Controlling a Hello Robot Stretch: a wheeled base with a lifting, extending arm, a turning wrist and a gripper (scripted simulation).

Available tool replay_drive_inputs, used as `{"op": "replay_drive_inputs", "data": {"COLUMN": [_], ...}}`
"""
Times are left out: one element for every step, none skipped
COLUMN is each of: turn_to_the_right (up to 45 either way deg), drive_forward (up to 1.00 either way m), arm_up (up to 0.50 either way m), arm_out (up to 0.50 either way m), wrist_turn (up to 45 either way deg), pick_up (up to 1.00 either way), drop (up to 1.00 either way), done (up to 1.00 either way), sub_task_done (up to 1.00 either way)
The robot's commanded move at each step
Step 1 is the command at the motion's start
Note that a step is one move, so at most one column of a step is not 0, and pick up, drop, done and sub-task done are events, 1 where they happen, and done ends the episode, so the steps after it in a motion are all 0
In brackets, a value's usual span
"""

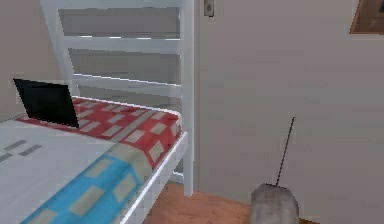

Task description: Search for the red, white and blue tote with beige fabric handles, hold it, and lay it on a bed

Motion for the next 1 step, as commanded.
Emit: {"op": "replay_drive_inputs", "data": {"turn_to_the_right": [-9.0], "drive_forward": [0.00], "arm_up": [0.00], "arm_out": [0.00], "wrist_turn": [0.0], "pick_up": [0.00], "drop": [0.00], "done": [0.00], "sub_task_done": [0.00]}}
